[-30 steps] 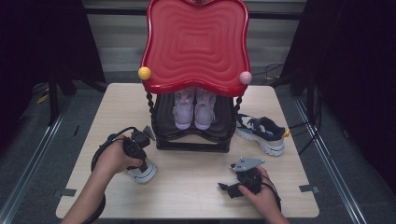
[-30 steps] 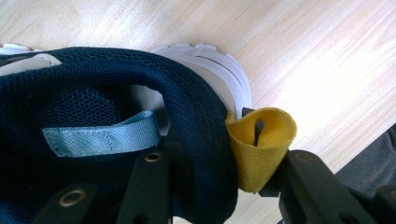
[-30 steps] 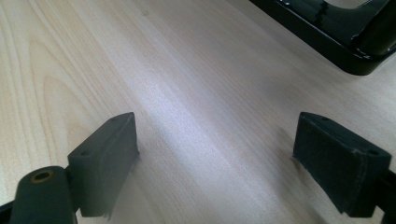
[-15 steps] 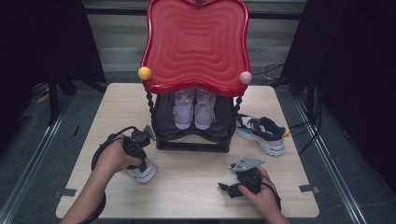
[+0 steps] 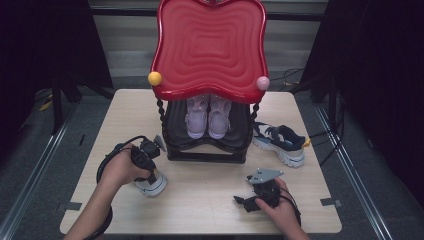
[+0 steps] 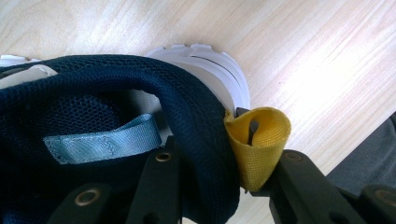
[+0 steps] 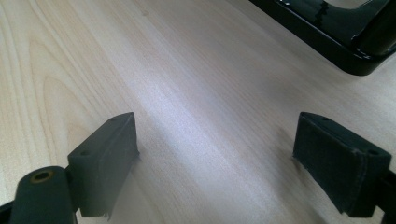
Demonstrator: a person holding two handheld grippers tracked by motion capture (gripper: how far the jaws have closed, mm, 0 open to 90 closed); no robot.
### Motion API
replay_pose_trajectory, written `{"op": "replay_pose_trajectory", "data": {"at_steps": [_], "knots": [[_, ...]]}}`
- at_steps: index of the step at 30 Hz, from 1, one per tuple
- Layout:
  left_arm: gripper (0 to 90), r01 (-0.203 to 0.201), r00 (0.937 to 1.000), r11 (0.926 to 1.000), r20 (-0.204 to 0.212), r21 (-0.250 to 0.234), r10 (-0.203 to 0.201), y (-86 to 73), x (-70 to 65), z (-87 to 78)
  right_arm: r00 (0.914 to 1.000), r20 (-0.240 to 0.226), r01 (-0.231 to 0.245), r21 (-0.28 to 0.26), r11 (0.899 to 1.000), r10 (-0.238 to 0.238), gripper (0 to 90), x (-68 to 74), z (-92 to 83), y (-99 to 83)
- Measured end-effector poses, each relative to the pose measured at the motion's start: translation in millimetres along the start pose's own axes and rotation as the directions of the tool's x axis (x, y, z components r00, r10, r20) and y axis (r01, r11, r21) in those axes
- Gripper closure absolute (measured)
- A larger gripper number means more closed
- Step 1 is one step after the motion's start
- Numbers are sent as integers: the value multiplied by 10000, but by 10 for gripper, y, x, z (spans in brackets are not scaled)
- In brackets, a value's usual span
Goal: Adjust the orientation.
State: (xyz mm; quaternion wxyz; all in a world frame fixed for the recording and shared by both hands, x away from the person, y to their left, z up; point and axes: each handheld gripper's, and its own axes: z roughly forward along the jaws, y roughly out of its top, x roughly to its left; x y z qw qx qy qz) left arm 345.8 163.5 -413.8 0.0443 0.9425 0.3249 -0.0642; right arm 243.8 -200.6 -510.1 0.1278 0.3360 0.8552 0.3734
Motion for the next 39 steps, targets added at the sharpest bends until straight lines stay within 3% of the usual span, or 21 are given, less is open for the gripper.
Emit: {"op": "replay_pose_trajectory", "data": {"at_steps": [4,10,15,16,23,29,34,39], "knots": [[717,-120,9999,9999,-31,97,120,-14,-4,-5,10000,0,-10,5,10000,10,133,-1,0,1],[715,21,10000,10000,44,40,-22,-31,-6,-5,10000,1,-10,5,10000,10,134,-1,0,0],[706,480,9988,9987,77,-197,-479,-34,13,-5,10000,0,-8,4,10000,8,134,-1,0,1],[702,818,9966,9963,138,-247,-814,-33,15,-5,10000,0,-11,6,10000,11,134,0,0,1],[704,1109,9936,9936,233,-221,-1103,-22,27,-7,10000,1,-9,4,10000,9,134,-1,0,1],[721,905,9957,9958,209,-157,-902,-12,12,-7,10000,0,-8,4,10000,8,133,-1,0,0],[728,542,9983,9985,199,24,-542,-18,1,-33,10000,0,-10,5,10000,10,134,0,0,1],[731,183,9997,9998,165,-116,-181,-42,-27,-121,10000,2,-9,5,10000,9,133,-1,0,1]]}}
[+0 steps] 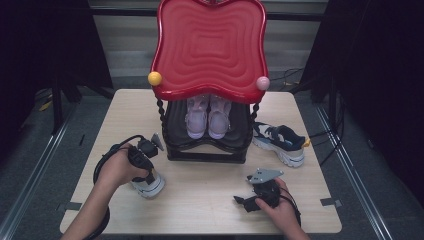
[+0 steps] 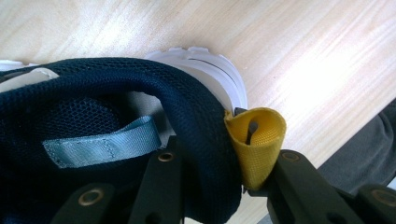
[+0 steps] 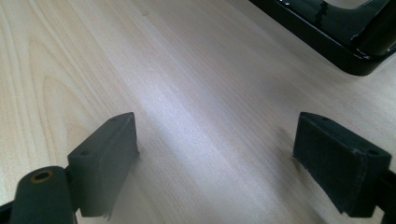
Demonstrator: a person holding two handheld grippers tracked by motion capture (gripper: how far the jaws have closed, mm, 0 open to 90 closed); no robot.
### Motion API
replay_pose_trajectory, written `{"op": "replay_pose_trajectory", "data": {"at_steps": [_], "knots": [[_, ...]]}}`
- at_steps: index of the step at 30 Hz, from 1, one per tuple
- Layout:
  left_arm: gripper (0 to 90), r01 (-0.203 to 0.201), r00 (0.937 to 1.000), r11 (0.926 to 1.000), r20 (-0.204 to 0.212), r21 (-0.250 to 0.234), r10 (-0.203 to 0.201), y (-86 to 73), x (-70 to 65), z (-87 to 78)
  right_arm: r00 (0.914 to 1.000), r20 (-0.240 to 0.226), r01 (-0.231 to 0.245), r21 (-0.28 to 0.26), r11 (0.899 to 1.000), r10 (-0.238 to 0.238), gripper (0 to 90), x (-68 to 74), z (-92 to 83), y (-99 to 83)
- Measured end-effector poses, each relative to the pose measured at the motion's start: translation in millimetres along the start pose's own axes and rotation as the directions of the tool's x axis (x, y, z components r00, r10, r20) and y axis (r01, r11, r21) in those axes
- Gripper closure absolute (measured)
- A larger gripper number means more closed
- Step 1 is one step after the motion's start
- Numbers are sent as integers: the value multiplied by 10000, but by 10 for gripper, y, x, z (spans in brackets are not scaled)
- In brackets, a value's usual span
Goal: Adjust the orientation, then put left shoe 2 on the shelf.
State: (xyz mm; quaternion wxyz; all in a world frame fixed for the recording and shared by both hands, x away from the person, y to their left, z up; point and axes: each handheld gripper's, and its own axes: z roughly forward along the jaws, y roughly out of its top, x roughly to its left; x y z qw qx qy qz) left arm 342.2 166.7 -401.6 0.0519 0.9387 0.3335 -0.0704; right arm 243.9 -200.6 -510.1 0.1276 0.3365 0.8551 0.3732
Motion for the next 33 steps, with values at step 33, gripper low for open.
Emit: {"op": "replay_pose_trajectory", "data": {"at_steps": [33], "knots": [[730,-1645,9855,9855,494,423,1624,-66,-257,-1093,10000,12,15,-15,10000,-15,134,-4,-1,2]]}}
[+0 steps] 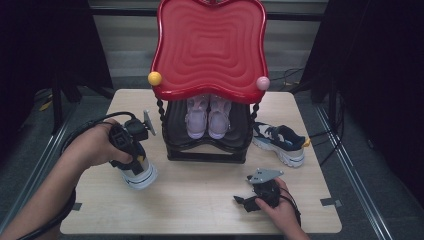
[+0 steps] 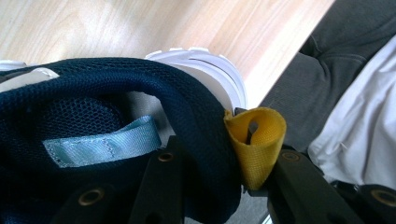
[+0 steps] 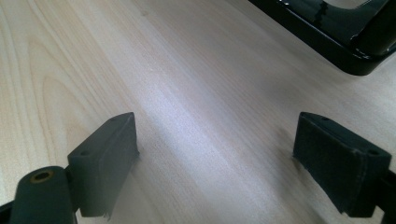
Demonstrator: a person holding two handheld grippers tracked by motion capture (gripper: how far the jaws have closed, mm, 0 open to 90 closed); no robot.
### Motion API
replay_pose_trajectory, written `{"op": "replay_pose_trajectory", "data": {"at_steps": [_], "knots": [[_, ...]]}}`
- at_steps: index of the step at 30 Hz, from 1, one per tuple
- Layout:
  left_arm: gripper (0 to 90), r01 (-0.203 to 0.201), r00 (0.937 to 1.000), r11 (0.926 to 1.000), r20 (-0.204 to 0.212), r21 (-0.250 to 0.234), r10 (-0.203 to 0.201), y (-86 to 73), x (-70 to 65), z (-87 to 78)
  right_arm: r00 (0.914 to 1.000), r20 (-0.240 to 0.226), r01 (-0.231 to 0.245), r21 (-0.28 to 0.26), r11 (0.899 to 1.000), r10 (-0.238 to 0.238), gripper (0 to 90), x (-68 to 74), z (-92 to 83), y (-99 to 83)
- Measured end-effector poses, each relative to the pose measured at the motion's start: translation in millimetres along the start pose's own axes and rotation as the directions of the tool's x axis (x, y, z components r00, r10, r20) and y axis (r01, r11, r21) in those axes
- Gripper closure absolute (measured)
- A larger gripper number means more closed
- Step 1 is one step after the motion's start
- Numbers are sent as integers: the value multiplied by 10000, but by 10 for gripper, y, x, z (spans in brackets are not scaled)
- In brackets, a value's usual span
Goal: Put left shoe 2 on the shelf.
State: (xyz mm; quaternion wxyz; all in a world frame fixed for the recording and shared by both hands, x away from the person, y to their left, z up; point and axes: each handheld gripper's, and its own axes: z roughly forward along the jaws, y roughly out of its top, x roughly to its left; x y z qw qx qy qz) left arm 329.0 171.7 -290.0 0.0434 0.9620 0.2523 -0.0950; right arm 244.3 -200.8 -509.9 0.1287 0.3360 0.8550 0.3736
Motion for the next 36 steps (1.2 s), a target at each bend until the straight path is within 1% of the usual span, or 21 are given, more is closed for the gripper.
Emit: {"op": "replay_pose_trajectory", "data": {"at_steps": [1,4,5,6,7,9,11,12,13,14,16,18,19,25,27,29,30,33,34,35,36], "knots": [[730,-167,9999,9999,-32,29,167,-3,-6,-45,10000,0,-1,0,10000,1,134,0,0,0],[729,-305,9995,9995,-103,34,306,-11,-40,-182,10000,3,0,0,10000,0,133,0,0,0],[729,-276,9995,9996,-124,-30,275,-12,-57,-226,10000,3,0,0,10000,0,133,0,0,0],[730,-417,9990,9991,-171,49,417,-9,-65,-274,10000,29,4,13,10000,-4,134,1,-1,0],[730,-430,9989,9990,-202,82,432,-8,-79,-321,10000,13,1,2,10000,-1,134,0,0,0],[730,-617,9978,9981,-241,40,618,-3,-99,-415,10000,29,3,12,10000,-3,133,1,-1,0],[730,-610,9978,9981,-273,-12,610,4,-131,-499,10000,29,3,15,10000,-3,133,1,-1,0],[730,-729,9968,9973,-313,74,731,10,-171,-584,10000,30,3,13,10000,-3,134,1,-1,0],[730,-729,9968,9973,-313,74,731,10,-171,-584,10000,30,3,13,10000,-3,134,1,-1,0],[730,-868,9956,9962,-346,97,870,10,-185,-627,10000,-9,-12,33,10000,12,134,2,-1,-1],[730,-939,9949,9955,-353,85,942,1,-214,-704,10000,-7,-5,33,10000,5,133,1,-1,-1],[730,-862,9954,9963,-425,-24,860,-13,-243,-763,10000,5,-3,37,10000,3,133,1,-1,-1],[730,-948,9945,9955,-447,52,949,-16,-246,-799,10000,-9,-9,35,10000,9,133,1,-1,-1],[730,-1001,9921,9946,-729,277,1019,-3,-297,-1022,10000,27,5,44,10000,-5,133,2,-2,-1],[729,-965,9919,9952,-808,173,975,-3,-304,-1110,10000,32,14,38,10000,-14,133,0,-1,-1],[729,-1048,9896,9944,-975,146,1057,1,-306,-1210,10000,46,6,40,10000,-6,134,-2,0,0],[729,-966,9898,9953,-1048,19,963,2,-312,-1256,10000,49,6,41,10000,-6,133,-2,0,0],[730,-1059,9853,9942,-1363,-172,1026,17,-324,-1390,10000,29,-17,7,10000,17,133,-2,4,-1],[730,-1207,9823,9926,-1458,-108,1179,28,-323,-1442,10000,29,-17,7,10000,17,133,-2,4,-1],[729,-1161,9818,9929,-1547,-275,1105,35,-334,-1476,10000,27,-24,10,10000,23,134,-2,4,-1],[730,-1328,9783,9910,-1633,-194,1279,49,-332,-1522,10000,28,-21,8,10000,21,133,-3,4,-1]]}}
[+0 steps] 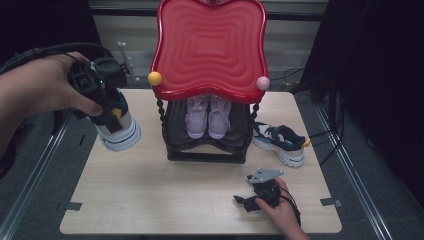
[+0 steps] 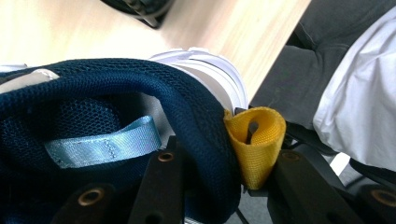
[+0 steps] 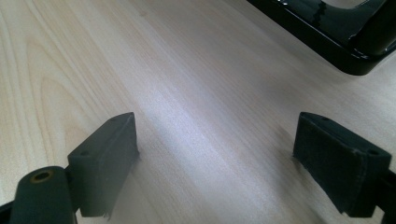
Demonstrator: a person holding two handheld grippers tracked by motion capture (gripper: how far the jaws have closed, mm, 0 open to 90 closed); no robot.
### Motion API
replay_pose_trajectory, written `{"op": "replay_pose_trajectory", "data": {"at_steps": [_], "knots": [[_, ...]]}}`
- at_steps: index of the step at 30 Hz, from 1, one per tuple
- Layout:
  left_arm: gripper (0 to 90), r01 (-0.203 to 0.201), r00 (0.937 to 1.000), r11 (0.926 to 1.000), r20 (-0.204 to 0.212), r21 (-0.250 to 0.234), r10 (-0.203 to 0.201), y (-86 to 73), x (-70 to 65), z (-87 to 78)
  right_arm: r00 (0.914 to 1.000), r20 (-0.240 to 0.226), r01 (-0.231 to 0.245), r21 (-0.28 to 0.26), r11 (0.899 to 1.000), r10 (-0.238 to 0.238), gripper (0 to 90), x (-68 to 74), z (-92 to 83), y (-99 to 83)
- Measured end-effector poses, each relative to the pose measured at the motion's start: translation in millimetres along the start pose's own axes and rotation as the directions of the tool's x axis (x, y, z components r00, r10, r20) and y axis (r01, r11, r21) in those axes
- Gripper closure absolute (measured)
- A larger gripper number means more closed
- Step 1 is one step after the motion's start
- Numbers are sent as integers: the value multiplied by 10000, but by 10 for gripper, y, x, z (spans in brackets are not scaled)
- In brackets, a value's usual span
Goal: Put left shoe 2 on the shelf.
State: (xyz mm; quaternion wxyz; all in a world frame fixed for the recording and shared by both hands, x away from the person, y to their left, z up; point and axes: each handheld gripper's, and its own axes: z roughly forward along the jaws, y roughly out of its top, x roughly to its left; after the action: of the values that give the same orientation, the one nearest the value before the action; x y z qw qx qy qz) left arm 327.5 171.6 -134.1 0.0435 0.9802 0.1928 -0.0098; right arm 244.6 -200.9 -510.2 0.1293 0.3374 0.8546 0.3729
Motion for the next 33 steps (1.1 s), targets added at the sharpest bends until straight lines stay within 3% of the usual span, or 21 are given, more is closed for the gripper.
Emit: {"op": "replay_pose_trajectory", "data": {"at_steps": [10,22,28,33], "knots": [[729,-123,9986,9994,-526,-310,106,147,-47,-272,10000,1,-6,4,10000,6,134,-1,0,0],[728,-496,9941,9982,-982,-341,460,321,-115,-489,10000,0,-14,9,10000,14,134,-1,0,0],[728,-951,9863,9947,-1388,-398,888,445,-194,-595,10000,19,-1,-3,10000,1,134,-2,0,1],[730,-1302,9757,9909,-1821,-351,1218,533,-250,-670,10000,21,3,-4,10000,-3,134,-2,0,1]]}}
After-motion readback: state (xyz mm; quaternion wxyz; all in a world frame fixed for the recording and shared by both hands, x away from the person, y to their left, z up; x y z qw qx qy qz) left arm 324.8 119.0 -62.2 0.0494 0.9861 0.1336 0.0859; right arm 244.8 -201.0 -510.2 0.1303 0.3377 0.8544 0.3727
